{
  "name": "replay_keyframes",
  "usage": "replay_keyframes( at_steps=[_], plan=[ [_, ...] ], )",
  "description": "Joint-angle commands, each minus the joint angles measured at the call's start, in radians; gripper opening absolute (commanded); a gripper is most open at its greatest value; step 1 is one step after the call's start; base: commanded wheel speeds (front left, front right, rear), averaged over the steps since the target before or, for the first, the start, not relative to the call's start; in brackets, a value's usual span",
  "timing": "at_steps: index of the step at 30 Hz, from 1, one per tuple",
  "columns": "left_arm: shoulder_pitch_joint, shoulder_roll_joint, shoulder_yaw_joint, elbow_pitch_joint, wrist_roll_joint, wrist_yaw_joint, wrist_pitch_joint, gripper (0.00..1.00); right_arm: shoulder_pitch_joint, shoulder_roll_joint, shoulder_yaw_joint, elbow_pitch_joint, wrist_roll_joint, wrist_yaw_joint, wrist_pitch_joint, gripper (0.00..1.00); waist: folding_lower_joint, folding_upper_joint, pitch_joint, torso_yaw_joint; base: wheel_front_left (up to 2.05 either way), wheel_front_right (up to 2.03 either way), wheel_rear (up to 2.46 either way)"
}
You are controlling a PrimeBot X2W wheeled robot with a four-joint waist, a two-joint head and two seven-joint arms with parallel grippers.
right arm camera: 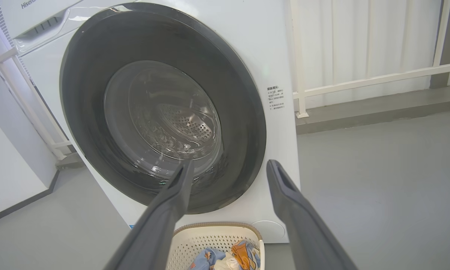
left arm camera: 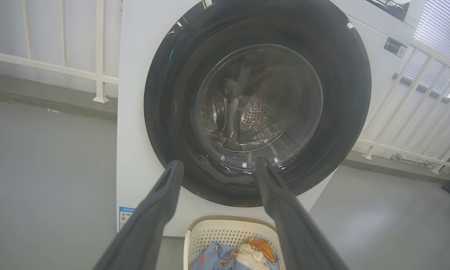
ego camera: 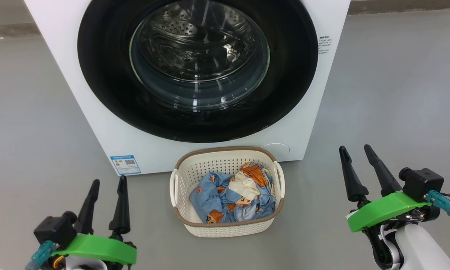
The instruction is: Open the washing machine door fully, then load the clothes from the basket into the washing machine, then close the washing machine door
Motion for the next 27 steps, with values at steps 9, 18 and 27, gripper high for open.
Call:
replay_keyframes(
  at_steps=[9, 18, 27],
  plan=[
    [-0.048, 0.023, 0.032, -0.020, 0.017, -0.005, -0.007, 1.00, -0.038, -0.001, 0.016, -0.010, -0.022, 0.006, -0.009, 1.00, 0.0000, 0.0000, 0.001, 0.001, 0.00, 0.00, 0.00],
    [-0.050, 0.021, 0.034, -0.017, 0.019, -0.005, -0.007, 1.00, -0.041, 0.001, 0.011, 0.003, -0.031, 0.006, -0.009, 1.00, 0.0000, 0.0000, 0.001, 0.002, 0.00, 0.00, 0.00],
    [-0.050, 0.019, 0.038, -0.019, 0.017, -0.005, -0.007, 1.00, -0.043, 0.004, 0.008, 0.010, -0.038, 0.006, -0.009, 1.00, 0.0000, 0.0000, -0.002, 0.002, 0.00, 0.00, 0.00]
  ],
)
